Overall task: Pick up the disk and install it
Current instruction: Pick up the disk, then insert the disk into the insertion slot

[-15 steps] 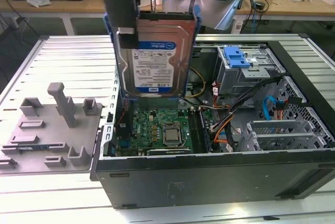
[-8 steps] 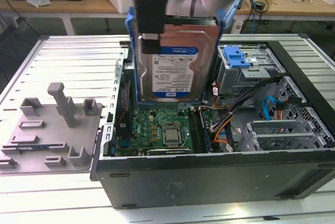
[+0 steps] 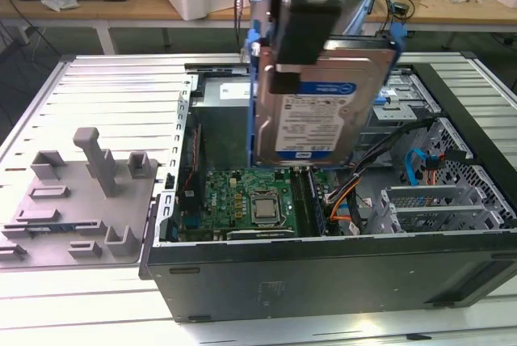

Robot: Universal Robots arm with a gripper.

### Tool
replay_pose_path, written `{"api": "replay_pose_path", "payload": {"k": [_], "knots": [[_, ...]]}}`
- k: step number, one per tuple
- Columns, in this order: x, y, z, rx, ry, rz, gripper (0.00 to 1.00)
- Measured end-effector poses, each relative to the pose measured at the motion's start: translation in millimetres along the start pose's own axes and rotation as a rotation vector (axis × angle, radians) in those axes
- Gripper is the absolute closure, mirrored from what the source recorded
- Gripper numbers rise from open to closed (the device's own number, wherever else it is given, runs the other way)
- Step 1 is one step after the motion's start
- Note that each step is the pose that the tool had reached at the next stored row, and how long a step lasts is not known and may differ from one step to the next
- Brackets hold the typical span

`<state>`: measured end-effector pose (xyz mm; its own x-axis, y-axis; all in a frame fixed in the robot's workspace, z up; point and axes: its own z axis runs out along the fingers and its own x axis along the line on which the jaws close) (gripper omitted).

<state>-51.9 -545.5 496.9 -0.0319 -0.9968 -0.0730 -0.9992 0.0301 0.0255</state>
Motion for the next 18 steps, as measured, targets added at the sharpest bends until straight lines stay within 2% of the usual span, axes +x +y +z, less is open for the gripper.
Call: {"api": "replay_pose_path", "payload": {"k": [3,8,18], "knots": [[6.8,-18.9,-1.0,-0.0004,-0.0048,0.0,0.63],[13.6,-37.6,-2.0,-0.0018,-0.008,0.0,0.63],[14.1,-40.3,-2.1,-0.0019,-0.0081,0.0,0.63]]}}
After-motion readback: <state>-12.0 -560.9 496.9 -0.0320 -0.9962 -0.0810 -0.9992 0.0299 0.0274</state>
